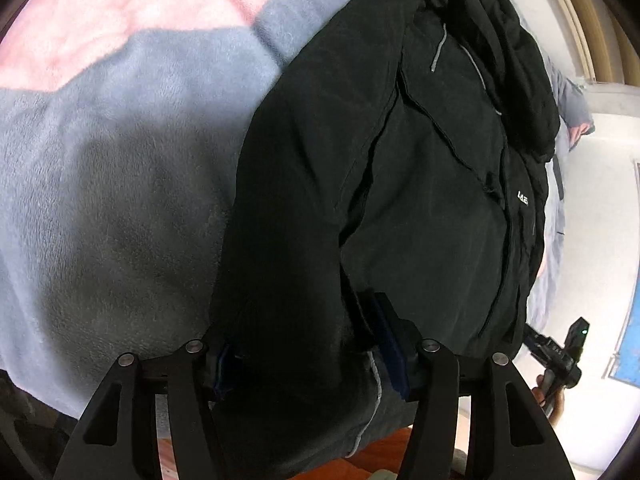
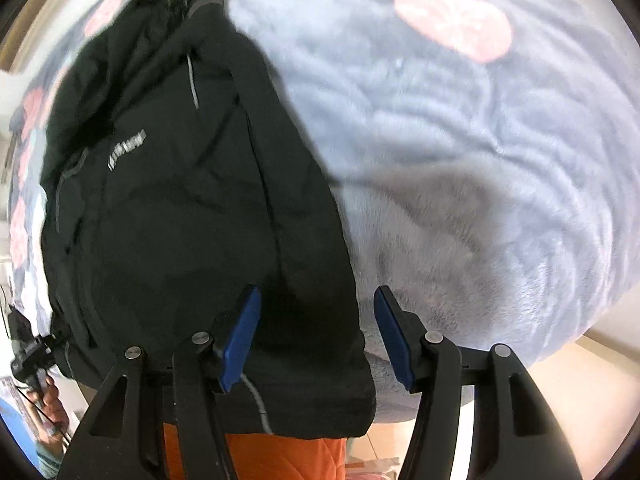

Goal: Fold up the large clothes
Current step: 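Grasp the jacket hem with both tools and lift it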

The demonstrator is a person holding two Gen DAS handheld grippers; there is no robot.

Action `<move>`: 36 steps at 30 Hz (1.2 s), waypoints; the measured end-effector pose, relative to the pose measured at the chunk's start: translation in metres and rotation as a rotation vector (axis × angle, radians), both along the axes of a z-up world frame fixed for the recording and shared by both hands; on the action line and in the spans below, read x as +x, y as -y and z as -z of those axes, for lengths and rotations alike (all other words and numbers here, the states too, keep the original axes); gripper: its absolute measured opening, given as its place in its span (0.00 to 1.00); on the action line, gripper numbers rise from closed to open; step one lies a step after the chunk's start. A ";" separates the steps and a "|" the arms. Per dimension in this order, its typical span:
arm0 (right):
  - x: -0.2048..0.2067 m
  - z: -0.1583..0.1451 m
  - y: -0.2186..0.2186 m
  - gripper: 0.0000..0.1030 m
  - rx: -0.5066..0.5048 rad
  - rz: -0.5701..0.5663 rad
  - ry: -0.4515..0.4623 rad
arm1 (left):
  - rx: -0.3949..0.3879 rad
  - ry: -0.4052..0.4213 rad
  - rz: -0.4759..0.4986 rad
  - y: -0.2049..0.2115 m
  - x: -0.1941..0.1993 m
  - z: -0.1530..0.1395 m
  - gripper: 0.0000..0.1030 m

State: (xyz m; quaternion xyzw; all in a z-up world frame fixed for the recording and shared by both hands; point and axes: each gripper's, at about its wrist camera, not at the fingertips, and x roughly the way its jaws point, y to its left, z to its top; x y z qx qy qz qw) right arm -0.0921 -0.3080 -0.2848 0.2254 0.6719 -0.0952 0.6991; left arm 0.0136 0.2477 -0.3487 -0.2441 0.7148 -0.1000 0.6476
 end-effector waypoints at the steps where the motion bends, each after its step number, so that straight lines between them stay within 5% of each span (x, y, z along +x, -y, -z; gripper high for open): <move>1: -0.001 0.006 -0.001 0.59 0.010 -0.010 -0.009 | 0.000 -0.002 -0.004 0.000 -0.001 0.000 0.59; 9: -0.011 0.030 0.000 0.64 0.174 -0.036 -0.020 | -0.011 0.024 0.014 0.003 -0.013 -0.010 0.59; 15: -0.018 0.014 -0.022 0.53 0.185 -0.205 0.013 | -0.017 0.054 0.081 0.017 -0.023 -0.023 0.59; 21: -0.009 0.032 -0.026 0.63 0.222 -0.203 -0.045 | -0.018 0.002 0.044 0.016 -0.019 -0.005 0.59; 23: -0.011 0.036 -0.026 0.64 0.231 -0.190 -0.047 | -0.008 0.024 0.056 0.019 -0.020 -0.010 0.51; 24: -0.011 0.035 -0.027 0.64 0.223 -0.191 -0.044 | -0.019 0.039 0.064 0.021 -0.020 -0.015 0.35; 25: -0.011 0.033 -0.030 0.60 0.211 -0.195 -0.039 | -0.035 0.052 0.065 0.023 -0.019 -0.020 0.21; 28: -0.011 0.022 -0.034 0.24 0.204 -0.207 -0.002 | -0.067 0.112 0.072 0.026 -0.010 -0.042 0.17; 29: -0.009 0.015 -0.035 0.20 0.204 -0.209 0.013 | -0.080 0.128 0.074 0.025 -0.006 -0.049 0.17; 36: 0.003 -0.035 -0.030 0.17 0.251 -0.197 0.131 | -0.202 0.265 0.057 0.031 0.026 -0.107 0.17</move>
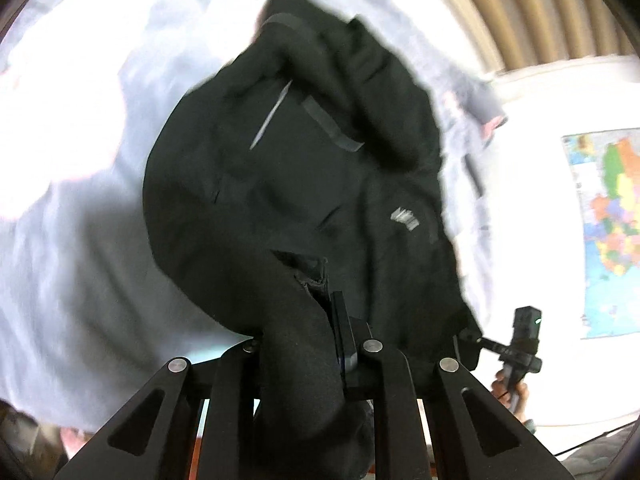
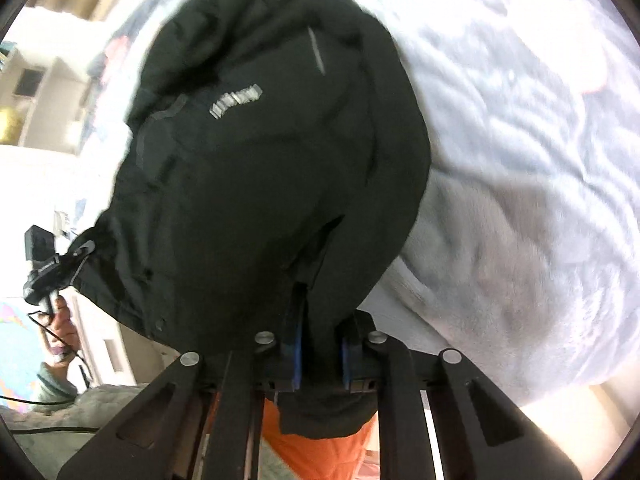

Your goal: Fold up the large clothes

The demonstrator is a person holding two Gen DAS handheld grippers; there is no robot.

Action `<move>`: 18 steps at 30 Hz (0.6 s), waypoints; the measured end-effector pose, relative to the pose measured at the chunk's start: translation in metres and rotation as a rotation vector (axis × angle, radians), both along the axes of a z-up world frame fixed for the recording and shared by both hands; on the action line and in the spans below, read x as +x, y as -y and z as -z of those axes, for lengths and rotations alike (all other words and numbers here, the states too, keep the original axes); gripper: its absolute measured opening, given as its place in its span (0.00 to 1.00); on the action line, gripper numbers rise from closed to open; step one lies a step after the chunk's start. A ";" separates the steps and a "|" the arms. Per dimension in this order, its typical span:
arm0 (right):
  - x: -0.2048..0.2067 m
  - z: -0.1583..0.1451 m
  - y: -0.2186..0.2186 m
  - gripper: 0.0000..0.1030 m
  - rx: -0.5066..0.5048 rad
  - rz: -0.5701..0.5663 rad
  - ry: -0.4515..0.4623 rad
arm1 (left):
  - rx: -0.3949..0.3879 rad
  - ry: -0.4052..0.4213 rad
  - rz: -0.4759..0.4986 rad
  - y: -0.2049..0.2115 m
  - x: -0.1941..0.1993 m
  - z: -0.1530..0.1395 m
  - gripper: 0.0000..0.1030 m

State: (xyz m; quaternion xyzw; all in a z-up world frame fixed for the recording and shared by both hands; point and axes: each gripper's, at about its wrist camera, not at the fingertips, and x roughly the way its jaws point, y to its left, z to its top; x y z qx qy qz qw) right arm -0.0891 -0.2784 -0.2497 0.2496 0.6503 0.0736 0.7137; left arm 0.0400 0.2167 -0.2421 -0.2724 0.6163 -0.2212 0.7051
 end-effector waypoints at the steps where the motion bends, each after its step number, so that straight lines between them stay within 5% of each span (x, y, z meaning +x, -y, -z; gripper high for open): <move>1: 0.003 -0.008 0.002 0.17 0.015 0.010 0.021 | -0.022 0.025 -0.011 0.000 0.007 -0.010 0.17; 10: 0.060 -0.079 0.026 0.17 0.119 0.123 0.241 | -0.067 0.202 -0.087 -0.009 0.070 -0.075 0.17; 18: 0.128 -0.125 0.051 0.17 0.100 0.221 0.348 | -0.093 0.261 -0.127 -0.008 0.148 -0.093 0.18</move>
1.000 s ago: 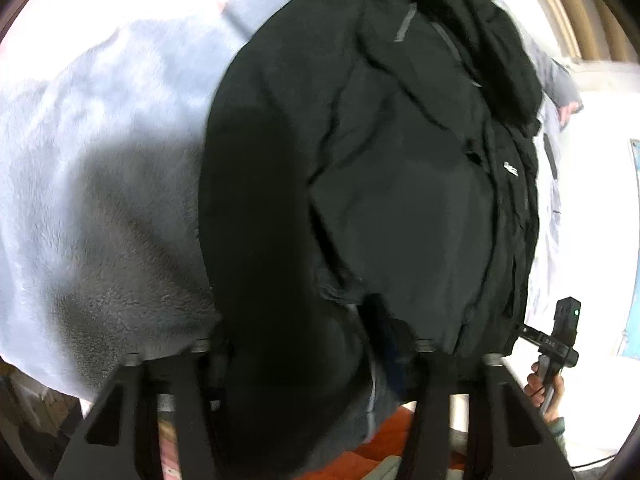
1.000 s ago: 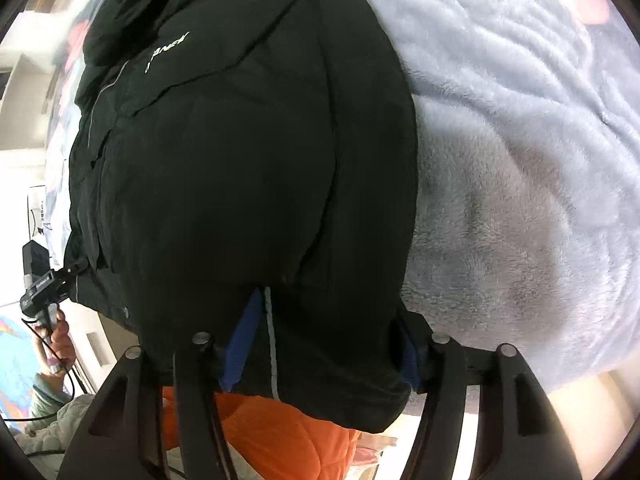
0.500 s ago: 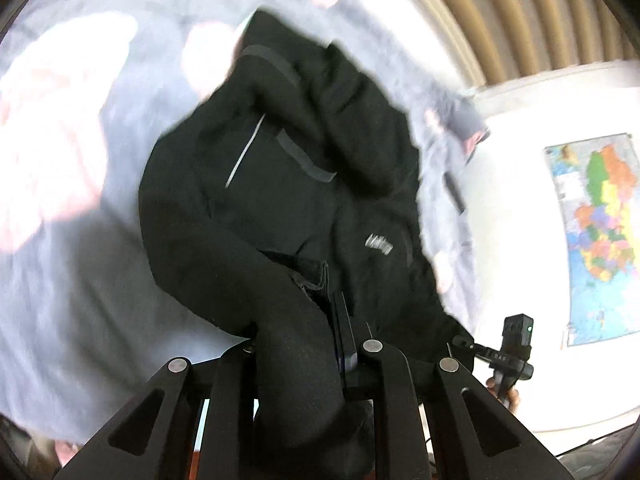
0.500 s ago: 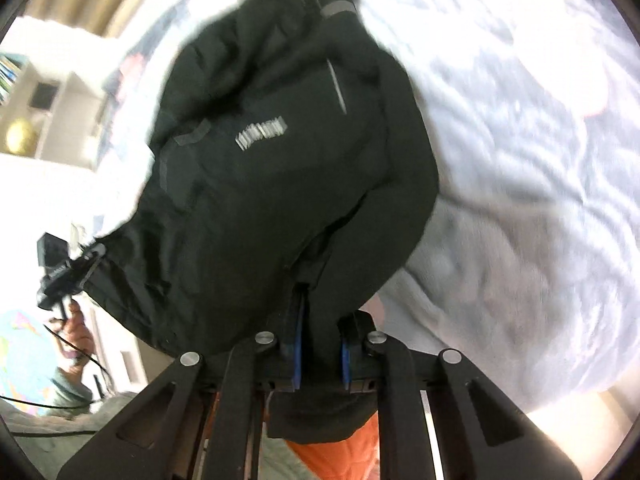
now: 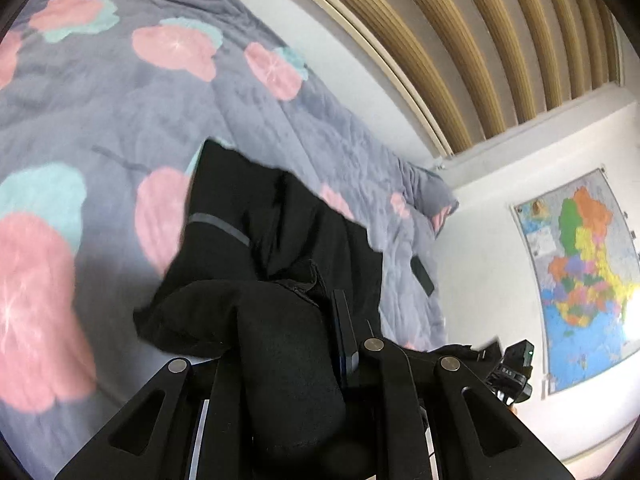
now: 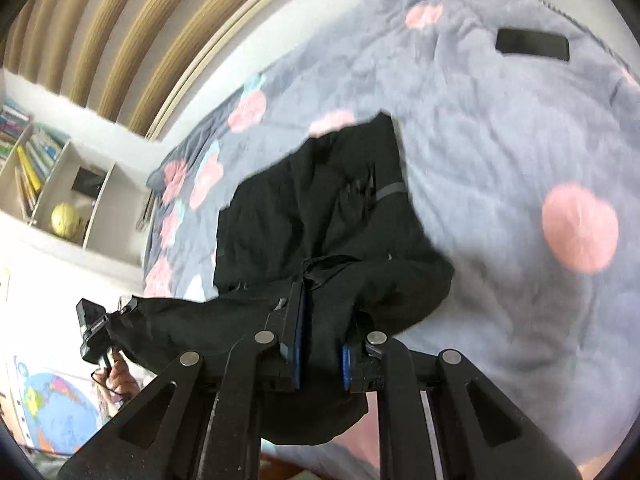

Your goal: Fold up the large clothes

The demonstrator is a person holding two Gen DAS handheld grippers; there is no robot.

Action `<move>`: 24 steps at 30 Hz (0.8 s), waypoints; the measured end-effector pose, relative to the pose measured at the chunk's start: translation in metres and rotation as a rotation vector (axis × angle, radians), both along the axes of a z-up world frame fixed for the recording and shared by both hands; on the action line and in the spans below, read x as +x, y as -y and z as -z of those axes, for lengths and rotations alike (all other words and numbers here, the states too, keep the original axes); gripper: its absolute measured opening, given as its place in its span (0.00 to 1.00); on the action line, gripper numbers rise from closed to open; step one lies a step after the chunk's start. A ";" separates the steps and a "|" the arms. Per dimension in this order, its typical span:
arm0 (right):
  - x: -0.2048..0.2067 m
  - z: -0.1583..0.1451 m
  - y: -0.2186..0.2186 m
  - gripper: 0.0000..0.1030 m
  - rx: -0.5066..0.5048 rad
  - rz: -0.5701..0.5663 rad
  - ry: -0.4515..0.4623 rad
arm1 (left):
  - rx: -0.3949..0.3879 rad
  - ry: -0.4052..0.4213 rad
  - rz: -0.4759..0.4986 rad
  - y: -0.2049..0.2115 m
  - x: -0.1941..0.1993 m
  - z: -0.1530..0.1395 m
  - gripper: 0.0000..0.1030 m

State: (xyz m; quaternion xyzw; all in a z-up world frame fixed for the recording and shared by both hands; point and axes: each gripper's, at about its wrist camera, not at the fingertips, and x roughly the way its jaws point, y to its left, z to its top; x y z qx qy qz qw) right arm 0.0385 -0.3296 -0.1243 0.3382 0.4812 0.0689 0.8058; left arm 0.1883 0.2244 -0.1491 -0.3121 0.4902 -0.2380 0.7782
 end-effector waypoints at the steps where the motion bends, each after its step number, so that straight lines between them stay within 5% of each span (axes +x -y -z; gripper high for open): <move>1: 0.011 -0.002 0.002 0.17 -0.005 0.007 0.002 | 0.003 -0.003 -0.004 0.003 0.012 0.001 0.18; 7: 0.093 0.014 0.018 0.18 0.009 0.089 -0.058 | 0.054 -0.105 -0.060 0.020 0.102 0.037 0.21; 14: 0.201 0.093 0.039 0.22 0.029 0.167 -0.211 | 0.193 -0.265 -0.069 0.052 0.190 0.121 0.23; 19: 0.254 0.165 0.033 0.23 -0.013 0.132 -0.345 | 0.196 -0.392 -0.024 0.071 0.223 0.193 0.25; 24: 0.276 0.194 0.030 0.24 -0.023 0.104 -0.383 | 0.193 -0.378 0.049 0.075 0.230 0.196 0.27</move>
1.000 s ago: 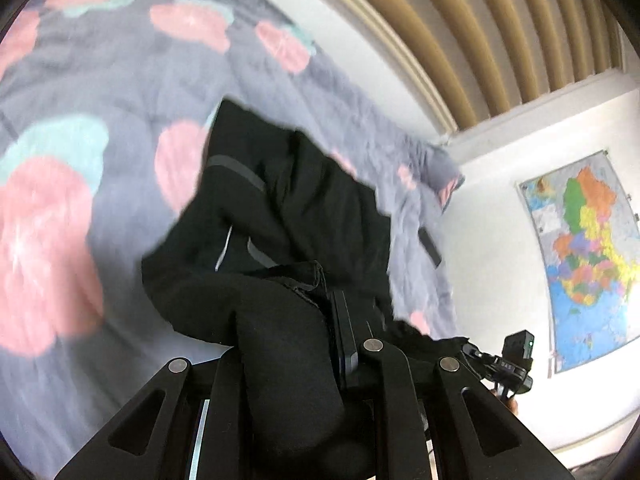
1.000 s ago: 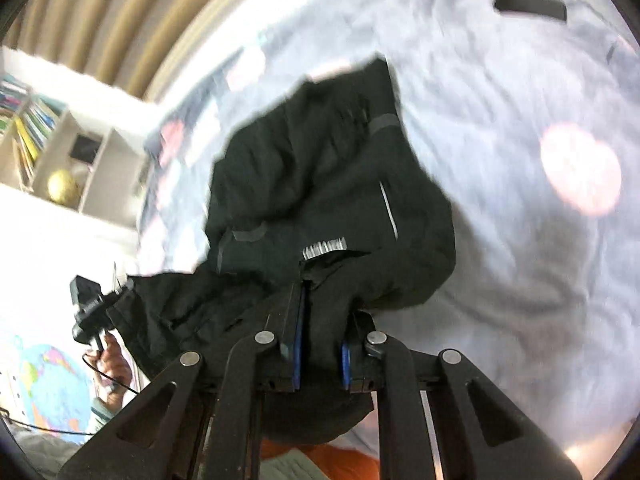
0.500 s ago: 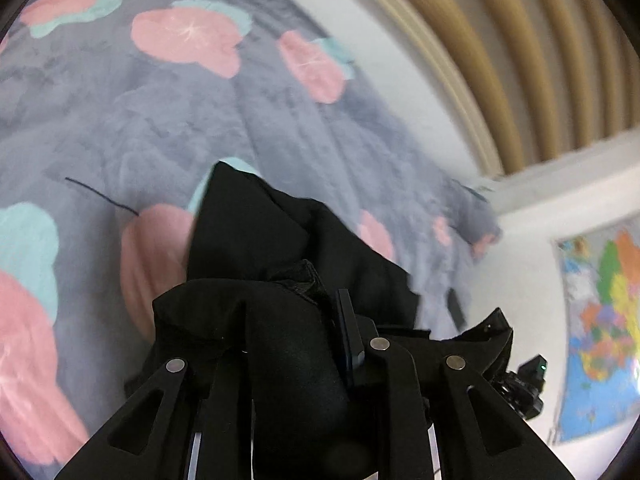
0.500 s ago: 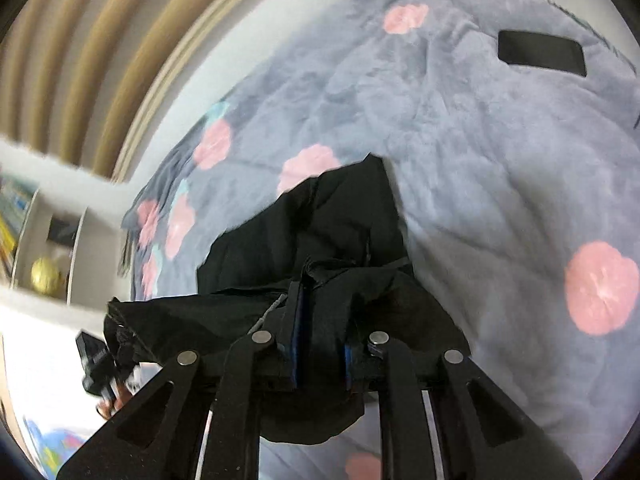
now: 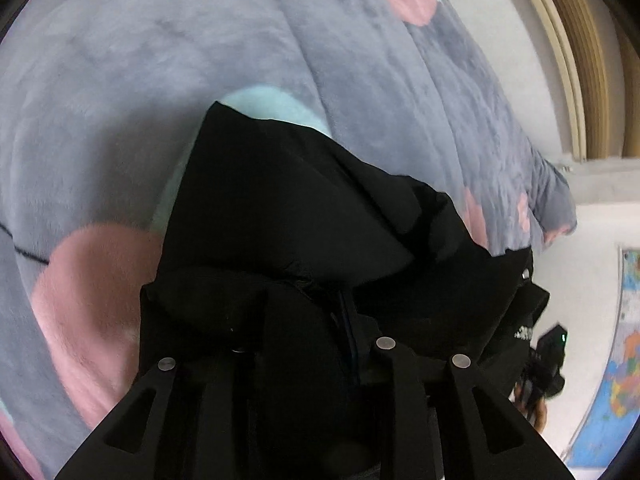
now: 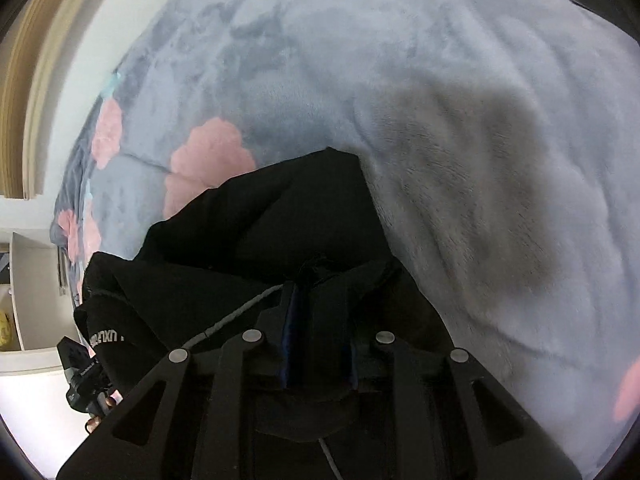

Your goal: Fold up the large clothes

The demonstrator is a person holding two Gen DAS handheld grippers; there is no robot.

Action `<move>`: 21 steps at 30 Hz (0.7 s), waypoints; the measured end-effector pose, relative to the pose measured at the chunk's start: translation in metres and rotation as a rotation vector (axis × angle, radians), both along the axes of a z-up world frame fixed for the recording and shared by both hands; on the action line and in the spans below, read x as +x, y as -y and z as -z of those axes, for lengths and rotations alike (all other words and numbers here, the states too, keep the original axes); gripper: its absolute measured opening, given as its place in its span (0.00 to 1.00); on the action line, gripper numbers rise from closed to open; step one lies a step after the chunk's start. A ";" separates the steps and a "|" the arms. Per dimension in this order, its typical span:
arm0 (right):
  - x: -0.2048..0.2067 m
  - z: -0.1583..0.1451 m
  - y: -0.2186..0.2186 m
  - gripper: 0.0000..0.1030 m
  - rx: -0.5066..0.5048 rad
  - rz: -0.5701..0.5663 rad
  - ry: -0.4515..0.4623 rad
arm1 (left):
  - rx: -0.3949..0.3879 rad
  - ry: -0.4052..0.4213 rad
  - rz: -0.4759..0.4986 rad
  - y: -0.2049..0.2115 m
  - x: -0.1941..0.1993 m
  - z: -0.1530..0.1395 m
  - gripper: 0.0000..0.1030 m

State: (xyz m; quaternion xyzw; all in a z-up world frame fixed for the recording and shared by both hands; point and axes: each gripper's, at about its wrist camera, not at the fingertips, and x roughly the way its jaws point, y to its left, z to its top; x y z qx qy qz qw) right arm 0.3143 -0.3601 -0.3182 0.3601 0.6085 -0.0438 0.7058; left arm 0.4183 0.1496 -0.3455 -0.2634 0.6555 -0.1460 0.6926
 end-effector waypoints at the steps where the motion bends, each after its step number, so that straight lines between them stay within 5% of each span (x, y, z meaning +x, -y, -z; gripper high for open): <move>1: 0.001 0.001 0.002 0.24 0.009 -0.007 -0.006 | -0.004 0.008 0.034 0.000 -0.001 -0.005 0.27; 8: -0.015 -0.047 0.014 0.26 0.027 -0.053 0.060 | -0.090 0.055 0.143 -0.031 -0.017 -0.065 0.37; 12: -0.031 -0.083 0.014 0.31 -0.002 -0.069 0.108 | -0.122 0.082 0.199 -0.057 -0.040 -0.104 0.58; 14: -0.041 -0.100 0.016 0.41 -0.054 -0.066 0.127 | -0.145 0.119 0.218 -0.068 -0.054 -0.124 0.66; 15: -0.047 -0.109 0.018 0.55 -0.106 -0.058 0.139 | -0.155 0.145 0.207 -0.078 -0.062 -0.135 0.72; 17: -0.055 -0.122 0.018 0.65 -0.164 -0.056 0.163 | -0.128 0.196 0.170 -0.092 -0.073 -0.147 0.78; 21: -0.057 -0.125 0.010 0.65 -0.179 -0.090 0.182 | -0.026 0.210 0.097 -0.094 -0.071 -0.133 0.78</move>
